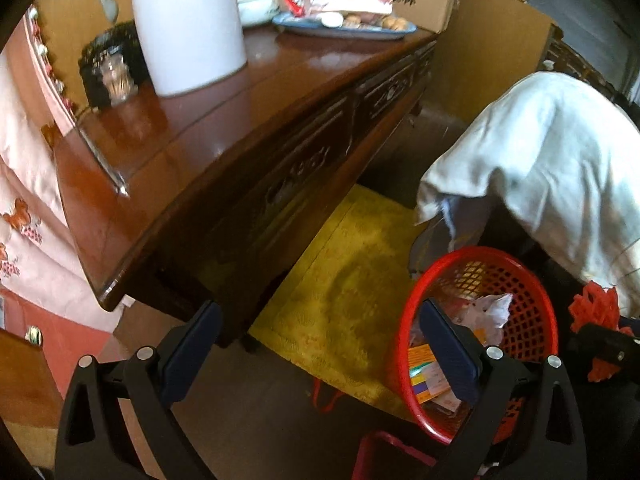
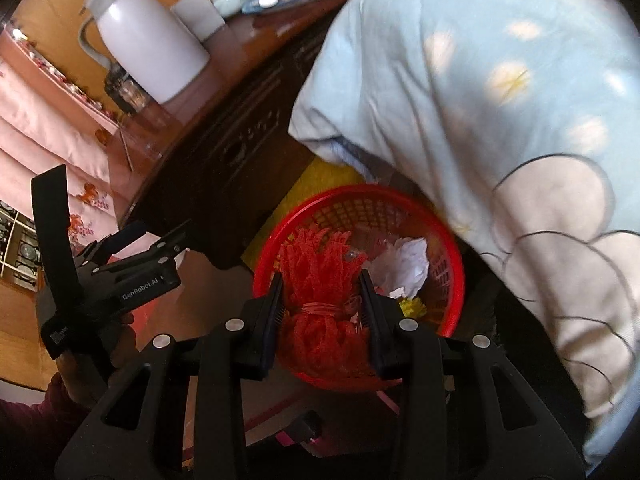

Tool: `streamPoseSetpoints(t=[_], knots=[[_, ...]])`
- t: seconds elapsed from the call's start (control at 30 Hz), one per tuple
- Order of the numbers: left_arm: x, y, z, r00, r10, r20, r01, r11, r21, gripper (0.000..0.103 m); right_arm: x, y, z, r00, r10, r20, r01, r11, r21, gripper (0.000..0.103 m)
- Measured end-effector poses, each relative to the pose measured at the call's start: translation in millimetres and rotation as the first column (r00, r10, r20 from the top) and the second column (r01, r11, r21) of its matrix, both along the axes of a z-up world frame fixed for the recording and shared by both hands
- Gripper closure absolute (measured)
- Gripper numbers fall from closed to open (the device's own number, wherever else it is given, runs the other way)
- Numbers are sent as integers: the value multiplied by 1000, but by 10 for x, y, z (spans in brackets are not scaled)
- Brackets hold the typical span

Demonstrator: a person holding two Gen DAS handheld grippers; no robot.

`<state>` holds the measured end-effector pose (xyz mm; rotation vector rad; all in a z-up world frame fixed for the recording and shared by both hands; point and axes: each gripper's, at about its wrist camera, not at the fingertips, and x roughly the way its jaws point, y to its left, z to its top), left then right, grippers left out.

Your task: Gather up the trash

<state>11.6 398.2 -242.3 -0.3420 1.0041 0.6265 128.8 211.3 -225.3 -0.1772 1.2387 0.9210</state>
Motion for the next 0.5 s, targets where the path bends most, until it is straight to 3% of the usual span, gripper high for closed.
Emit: streamPoseSetpoints(t=[0.23,0.4,0.5], knots=[[18,50,-82,1000,3,-13,-3,1000,-18,6,7,65,-97,1000,9,-12,-9,1000,-20,59],[41,-27,15,1000,-19,1,19,1000,0,6,-10,8,-31,1000,1,6,-1,1000,-8,47],[60,-121,132,999,-41,13,41,999,29,6,-34,-64,84,999,-11,35,10,1000,15,46]])
